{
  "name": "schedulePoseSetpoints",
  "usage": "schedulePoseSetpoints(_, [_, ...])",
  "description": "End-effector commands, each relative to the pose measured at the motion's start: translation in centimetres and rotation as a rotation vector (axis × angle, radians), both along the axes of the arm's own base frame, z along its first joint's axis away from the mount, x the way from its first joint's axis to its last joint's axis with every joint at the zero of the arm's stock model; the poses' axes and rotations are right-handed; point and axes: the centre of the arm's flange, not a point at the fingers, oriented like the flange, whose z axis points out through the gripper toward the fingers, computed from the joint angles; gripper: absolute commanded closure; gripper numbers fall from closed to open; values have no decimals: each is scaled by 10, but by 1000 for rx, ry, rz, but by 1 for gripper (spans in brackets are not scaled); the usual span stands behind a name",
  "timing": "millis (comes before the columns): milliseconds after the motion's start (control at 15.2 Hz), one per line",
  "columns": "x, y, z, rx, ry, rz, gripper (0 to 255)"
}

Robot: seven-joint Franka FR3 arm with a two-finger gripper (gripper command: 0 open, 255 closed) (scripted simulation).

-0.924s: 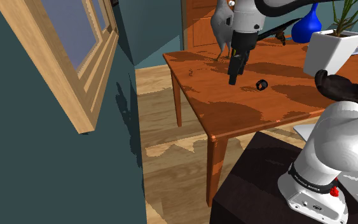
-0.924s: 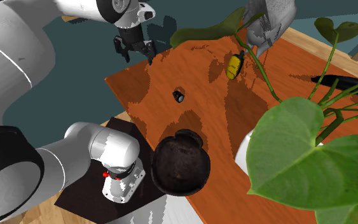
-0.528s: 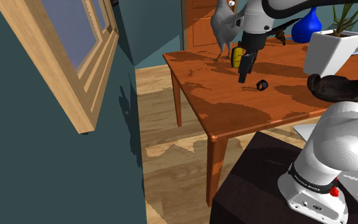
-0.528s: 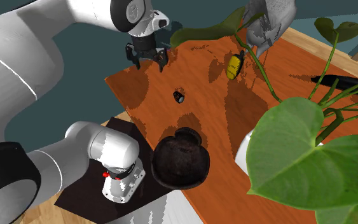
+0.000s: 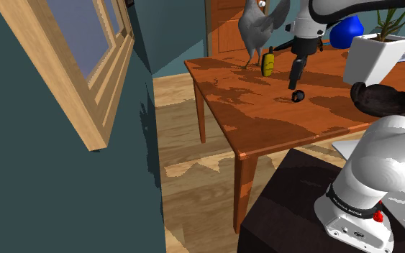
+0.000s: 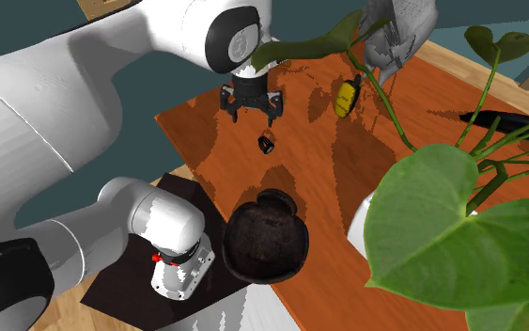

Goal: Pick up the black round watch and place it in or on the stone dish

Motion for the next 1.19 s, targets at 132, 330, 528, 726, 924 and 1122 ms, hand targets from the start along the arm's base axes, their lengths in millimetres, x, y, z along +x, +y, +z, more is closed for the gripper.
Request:
schedulePoseSetpoints(132, [-8,-31,-10,-2,7,2,0])
schedulePoseSetpoints(330, [-8,-31,-26,-2,7,2,0])
schedulePoseSetpoints(528, [-8,-31,-42,-2,7,2,0])
schedulePoseSetpoints(726, [-8,-31,-45,-2,7,2,0])
schedulePoseSetpoints(924, [-8,-31,-45,-2,7,2,0])
schedulePoseSetpoints(1122, [-8,-31,-45,-2,7,2,255])
